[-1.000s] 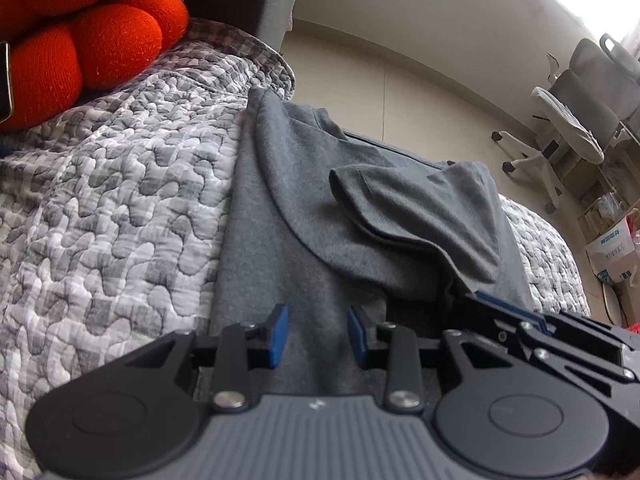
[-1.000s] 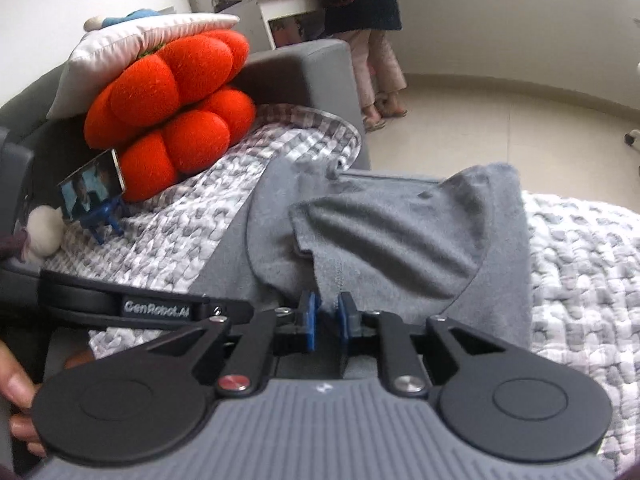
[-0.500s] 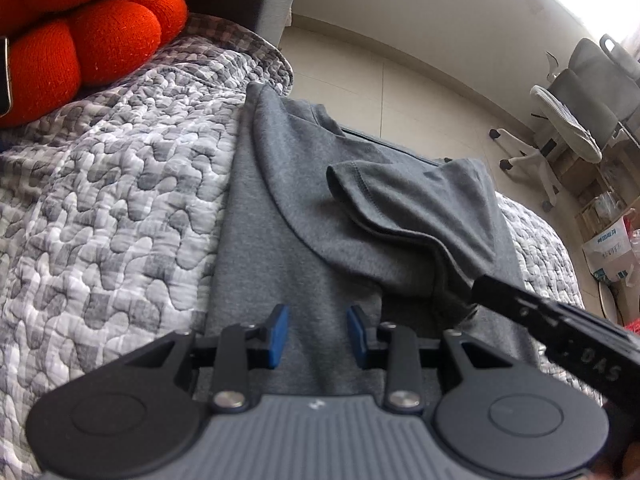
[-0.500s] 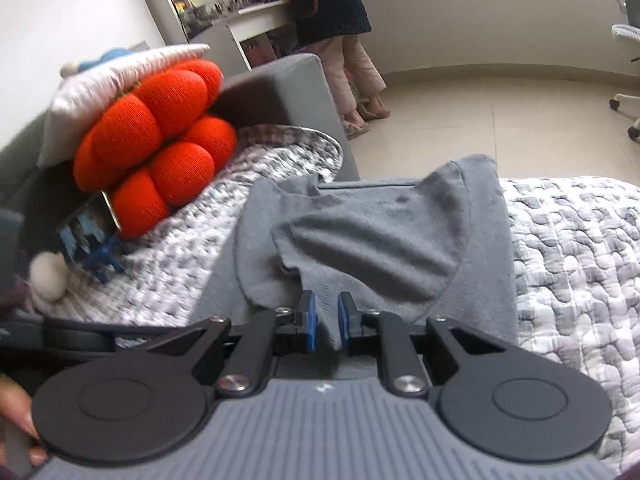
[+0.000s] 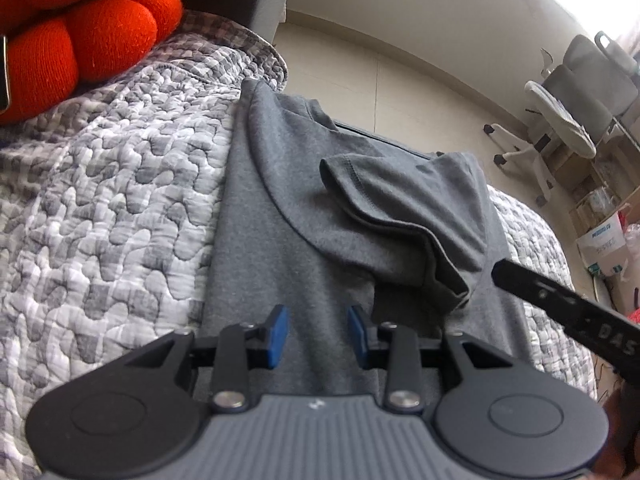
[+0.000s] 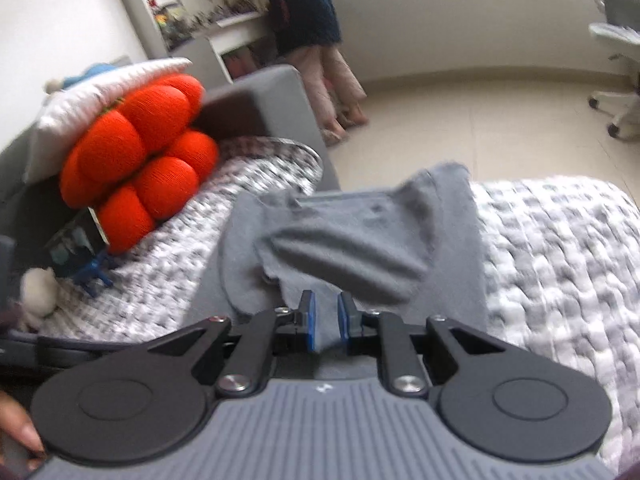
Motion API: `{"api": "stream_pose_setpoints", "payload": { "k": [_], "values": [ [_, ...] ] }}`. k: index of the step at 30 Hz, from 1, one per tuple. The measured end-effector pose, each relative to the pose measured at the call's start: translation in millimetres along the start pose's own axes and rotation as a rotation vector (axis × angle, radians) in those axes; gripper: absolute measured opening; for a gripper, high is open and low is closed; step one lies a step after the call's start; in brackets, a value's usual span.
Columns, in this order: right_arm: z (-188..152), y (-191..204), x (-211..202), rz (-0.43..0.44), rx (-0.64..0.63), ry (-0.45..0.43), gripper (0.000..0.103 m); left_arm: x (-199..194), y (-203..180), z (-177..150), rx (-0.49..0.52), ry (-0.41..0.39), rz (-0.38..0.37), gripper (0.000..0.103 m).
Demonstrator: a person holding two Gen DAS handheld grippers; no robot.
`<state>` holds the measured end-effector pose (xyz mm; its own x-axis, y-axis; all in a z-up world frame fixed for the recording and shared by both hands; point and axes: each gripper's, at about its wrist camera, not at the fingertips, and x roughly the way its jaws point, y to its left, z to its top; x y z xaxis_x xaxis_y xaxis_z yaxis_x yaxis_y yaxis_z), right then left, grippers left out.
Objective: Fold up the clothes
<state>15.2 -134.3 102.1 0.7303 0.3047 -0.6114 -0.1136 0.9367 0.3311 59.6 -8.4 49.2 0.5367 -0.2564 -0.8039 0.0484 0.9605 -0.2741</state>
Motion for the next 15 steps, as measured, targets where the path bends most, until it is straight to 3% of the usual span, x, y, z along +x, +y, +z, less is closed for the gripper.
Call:
{"api": "stream_pose_setpoints", "payload": {
  "k": [7,15],
  "values": [
    [-13.7,-7.6,12.2,-0.084,0.008,0.12,0.019,-1.8,-4.2,-6.4,0.039,0.014,0.018,0.034],
    [-22.0,-8.3,5.5,-0.086,-0.006,0.127,0.018,-2.9,-8.9,-15.4,0.08,0.016,0.026,0.034]
  ]
}}
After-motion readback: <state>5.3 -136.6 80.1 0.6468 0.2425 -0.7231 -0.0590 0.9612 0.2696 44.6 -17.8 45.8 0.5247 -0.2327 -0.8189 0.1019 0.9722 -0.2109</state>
